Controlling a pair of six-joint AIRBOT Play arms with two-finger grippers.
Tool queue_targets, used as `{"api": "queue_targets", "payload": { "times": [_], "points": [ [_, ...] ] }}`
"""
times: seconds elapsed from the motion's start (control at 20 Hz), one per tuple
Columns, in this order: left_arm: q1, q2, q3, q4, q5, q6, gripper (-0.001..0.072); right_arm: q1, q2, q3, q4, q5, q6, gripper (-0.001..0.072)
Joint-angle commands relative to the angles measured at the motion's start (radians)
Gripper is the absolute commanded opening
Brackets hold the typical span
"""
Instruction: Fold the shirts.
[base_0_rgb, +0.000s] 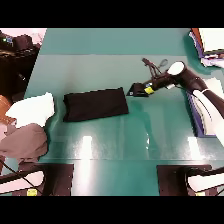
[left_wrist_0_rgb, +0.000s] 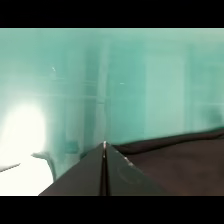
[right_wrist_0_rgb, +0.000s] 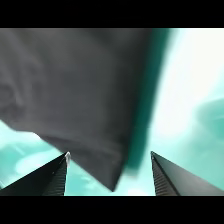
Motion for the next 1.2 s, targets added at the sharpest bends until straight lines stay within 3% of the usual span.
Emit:
{"api": "queue_targets", "payload": {
  "times": [0.0,0.3,0.4,0.45,0.5,0.55,0.85,1.15],
  "points": [
    [0.001,-0.003,-0.001,-0.028,0.003,0.002,0.0027,-0.056,-0.065,-0.080,0.170,-0.035,-0.054,0.0592],
    [0.001,-0.003,-0.001,-0.032,0.004,0.026,0.0027,0.122,-0.280,0.139,0.245,0.006,-0.063,0.0587],
    [0.001,-0.003,-0.001,-0.043,0.003,0.026,0.0026,0.179,-0.327,0.210,0.241,0.011,-0.063,0.0433],
    [0.001,-0.003,-0.001,-0.051,0.000,0.026,0.0027,0.199,-0.343,0.242,0.240,0.011,-0.063,0.0318],
    [0.001,-0.003,-0.001,-0.059,-0.005,0.026,0.0027,0.210,-0.353,0.268,0.233,0.011,-0.064,0.0128],
    [0.001,-0.003,-0.001,-0.063,-0.011,0.026,0.0026,0.211,-0.355,0.286,0.233,0.006,-0.065,0.0017],
    [-0.089,-0.003,-0.001,-0.053,-0.020,0.027,0.0026,0.032,-0.243,0.328,0.213,-0.050,-0.039,0.0016],
    [-0.293,-0.003,-0.001,-0.053,0.069,0.027,0.0027,-0.394,-0.002,0.323,-0.069,-0.076,0.121,0.0016]
  ]
}}
